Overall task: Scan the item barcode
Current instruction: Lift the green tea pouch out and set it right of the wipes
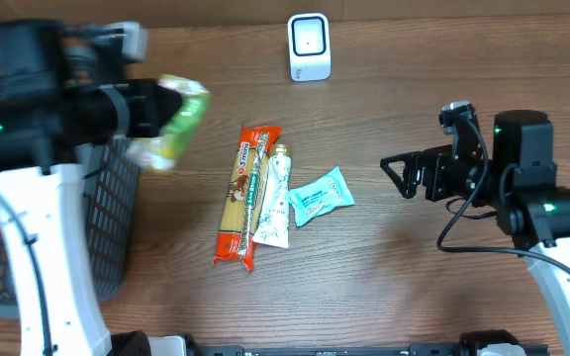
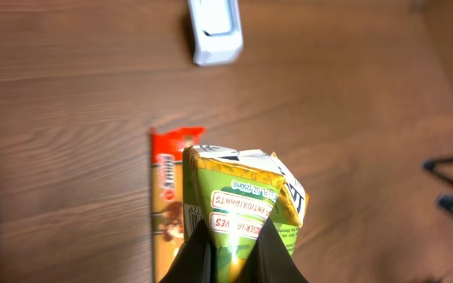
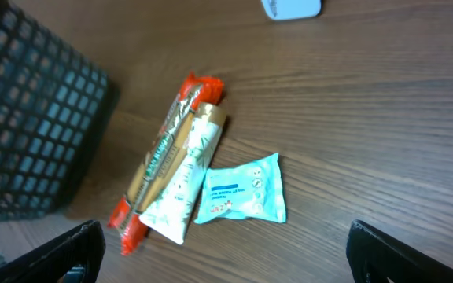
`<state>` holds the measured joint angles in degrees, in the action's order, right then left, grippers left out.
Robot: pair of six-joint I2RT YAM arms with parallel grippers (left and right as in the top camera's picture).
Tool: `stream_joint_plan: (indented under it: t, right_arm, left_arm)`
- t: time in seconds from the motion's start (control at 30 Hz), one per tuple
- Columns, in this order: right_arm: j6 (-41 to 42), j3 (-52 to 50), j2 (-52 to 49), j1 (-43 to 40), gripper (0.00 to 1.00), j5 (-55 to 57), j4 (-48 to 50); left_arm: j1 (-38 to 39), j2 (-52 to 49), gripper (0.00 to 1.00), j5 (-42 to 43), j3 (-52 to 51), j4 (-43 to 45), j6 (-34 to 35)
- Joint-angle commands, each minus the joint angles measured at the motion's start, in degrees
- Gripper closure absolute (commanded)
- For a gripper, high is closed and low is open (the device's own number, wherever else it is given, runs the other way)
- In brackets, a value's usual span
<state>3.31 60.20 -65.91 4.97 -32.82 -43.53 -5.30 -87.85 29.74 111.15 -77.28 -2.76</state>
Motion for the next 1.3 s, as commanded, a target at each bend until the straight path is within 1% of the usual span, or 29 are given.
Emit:
stream_joint_plan:
  t: [0.0, 0.17, 0.33, 0.43, 0.47, 0.7, 0.93, 0.97, 1.03, 1.1, 1.13, 1.17, 1.23, 1.27]
  right_arm:
    - [2.01, 5.75, 0.98, -4.76, 0.01, -1.57, -1.03]
    - [3.15, 10.43, 0.98, -14.29, 0.00, -1.38, -5.62]
    - [4.26, 11.17, 0.94, -24.20, 0.00, -1.40, -9.55]
    - [4.24, 11.17, 0.90, -28.06, 0.00, -1.42, -11.58]
    - [4.20, 11.17, 0.90, -29.09, 0.00, -1.40, -12.70]
    - [4.15, 11.13, 0.90, -29.16, 0.00, -1.38, -13.60]
    - [4.15, 11.13, 0.85, -29.16, 0.00, -1.38, -13.90]
    - [4.15, 11.13, 0.85, -29.14, 0.00, -1.38, -13.90]
    - [4.15, 11.13, 0.85, -29.14, 0.00, -1.38, -13.90]
    - [4.15, 11.13, 0.85, -29.14, 0.00, -1.38, -13.88]
    - [4.17, 11.13, 0.85, -29.14, 0.00, -1.38, -13.90]
    - [4.15, 11.13, 0.85, -29.14, 0.00, -1.38, -13.90]
    - [4.15, 11.13, 0.85, -29.14, 0.00, -1.38, -13.94]
    - [4.15, 11.13, 0.85, -29.14, 0.00, -1.38, -14.05]
  left_arm:
    - [10.78, -3.26, 0.96, -10.91, 0.96, 1.51, 3.67]
    - [21.46, -10.05, 0.96, -15.80, 0.96, 3.13, 8.96]
    - [29.18, -19.06, 0.96, -15.76, 0.96, 7.23, 15.19]
    - [32.46, -23.98, 0.96, -15.74, 0.96, 10.49, 17.94]
    - [34.29, -26.75, 0.96, -15.72, 0.96, 12.83, 19.19]
    - [39.63, -35.34, 0.96, -15.17, 0.96, 21.97, 20.13]
    - [41.13, -41.18, 0.96, -15.06, 0.96, 23.58, 22.75]
    - [41.13, -41.44, 0.94, -14.82, 0.96, 23.58, 22.75]
    - [41.13, -41.64, 0.86, -14.58, 0.96, 23.50, 22.71]
    - [41.20, -41.55, 0.71, -13.68, 0.98, 23.30, 22.29]
    - [41.18, -41.44, 0.47, -12.87, 1.16, 23.28, 22.01]
    - [41.05, -41.35, 0.35, -12.74, 1.38, 23.12, 21.84]
    - [40.89, -41.33, 0.00, -12.74, 2.32, 22.18, 20.76]
    - [40.76, -41.33, 0.00, -12.79, 4.09, 20.37, 19.43]
